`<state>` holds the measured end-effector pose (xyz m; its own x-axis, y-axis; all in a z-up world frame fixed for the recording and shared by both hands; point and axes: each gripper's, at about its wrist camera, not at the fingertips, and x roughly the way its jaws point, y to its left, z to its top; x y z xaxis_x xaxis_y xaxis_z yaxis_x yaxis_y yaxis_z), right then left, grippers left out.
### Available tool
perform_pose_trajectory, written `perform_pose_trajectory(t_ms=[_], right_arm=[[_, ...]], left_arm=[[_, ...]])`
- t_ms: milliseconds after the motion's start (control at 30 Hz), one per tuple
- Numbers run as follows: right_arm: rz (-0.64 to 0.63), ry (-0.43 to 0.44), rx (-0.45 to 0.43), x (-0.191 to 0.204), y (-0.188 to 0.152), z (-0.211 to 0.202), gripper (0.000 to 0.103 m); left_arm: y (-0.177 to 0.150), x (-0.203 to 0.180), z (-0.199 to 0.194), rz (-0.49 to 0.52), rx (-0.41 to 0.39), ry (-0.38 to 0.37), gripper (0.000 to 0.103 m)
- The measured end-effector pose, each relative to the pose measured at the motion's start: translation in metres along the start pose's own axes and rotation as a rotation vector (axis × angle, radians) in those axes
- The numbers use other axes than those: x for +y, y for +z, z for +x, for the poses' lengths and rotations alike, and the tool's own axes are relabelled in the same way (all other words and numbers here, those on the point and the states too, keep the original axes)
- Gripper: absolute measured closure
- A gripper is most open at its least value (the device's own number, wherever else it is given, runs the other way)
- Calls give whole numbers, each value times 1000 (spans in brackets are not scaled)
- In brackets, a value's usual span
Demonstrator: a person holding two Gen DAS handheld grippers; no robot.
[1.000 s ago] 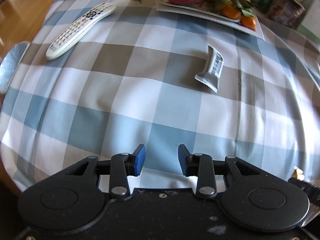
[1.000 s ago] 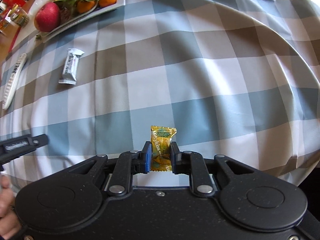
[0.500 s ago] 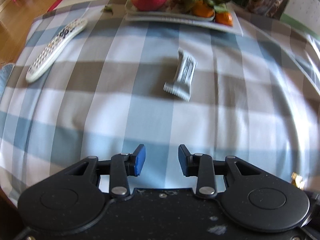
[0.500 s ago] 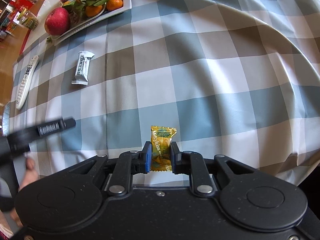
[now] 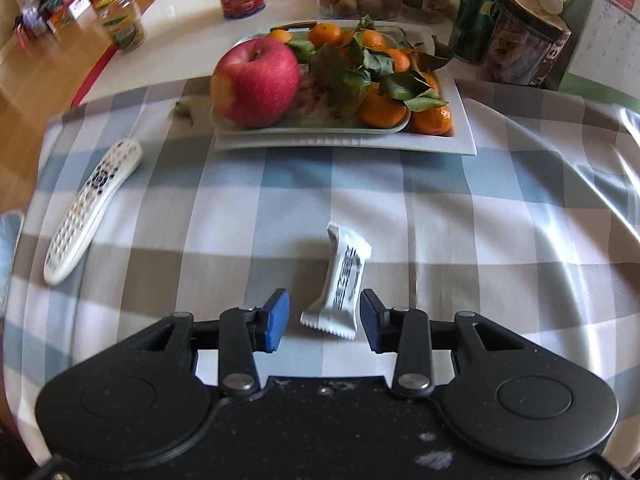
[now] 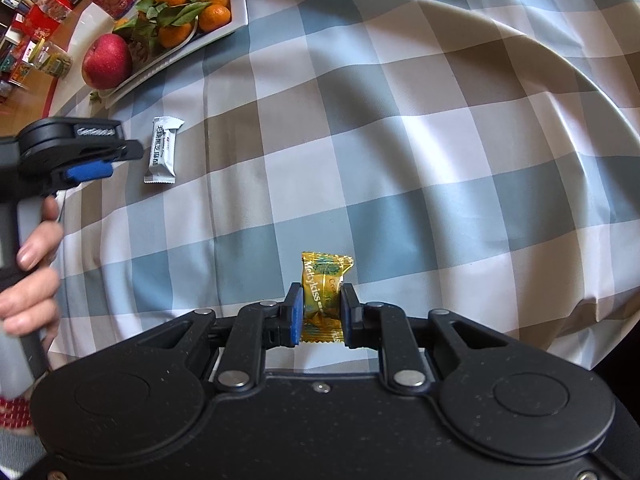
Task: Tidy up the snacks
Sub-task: 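Lower the left gripper onto the white snack bar and close it while the right gripper holds the candy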
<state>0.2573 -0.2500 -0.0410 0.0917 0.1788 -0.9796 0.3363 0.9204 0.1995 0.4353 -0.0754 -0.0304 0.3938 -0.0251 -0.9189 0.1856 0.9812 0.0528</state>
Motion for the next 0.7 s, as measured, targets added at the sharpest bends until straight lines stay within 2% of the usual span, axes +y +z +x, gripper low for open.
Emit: perform_pose_trajectory(t_ms=[300, 500, 533, 600, 700], right_arm=[[-21, 4, 28, 6, -1, 6, 76], [-25, -4, 40, 7, 0, 10, 76], [-23, -6, 40, 6, 0, 10, 76], [-20, -6, 35, 6, 0, 10, 76], [-18, -8, 29, 6, 0, 9, 76]], left_arm=[[6, -12, 41, -19, 61, -18, 63], [10, -21, 58, -16, 73, 17, 64], [10, -23, 60, -6, 73, 23, 65], [10, -25, 58, 9, 51, 30, 82], [9, -27, 58, 16, 55, 44, 84]])
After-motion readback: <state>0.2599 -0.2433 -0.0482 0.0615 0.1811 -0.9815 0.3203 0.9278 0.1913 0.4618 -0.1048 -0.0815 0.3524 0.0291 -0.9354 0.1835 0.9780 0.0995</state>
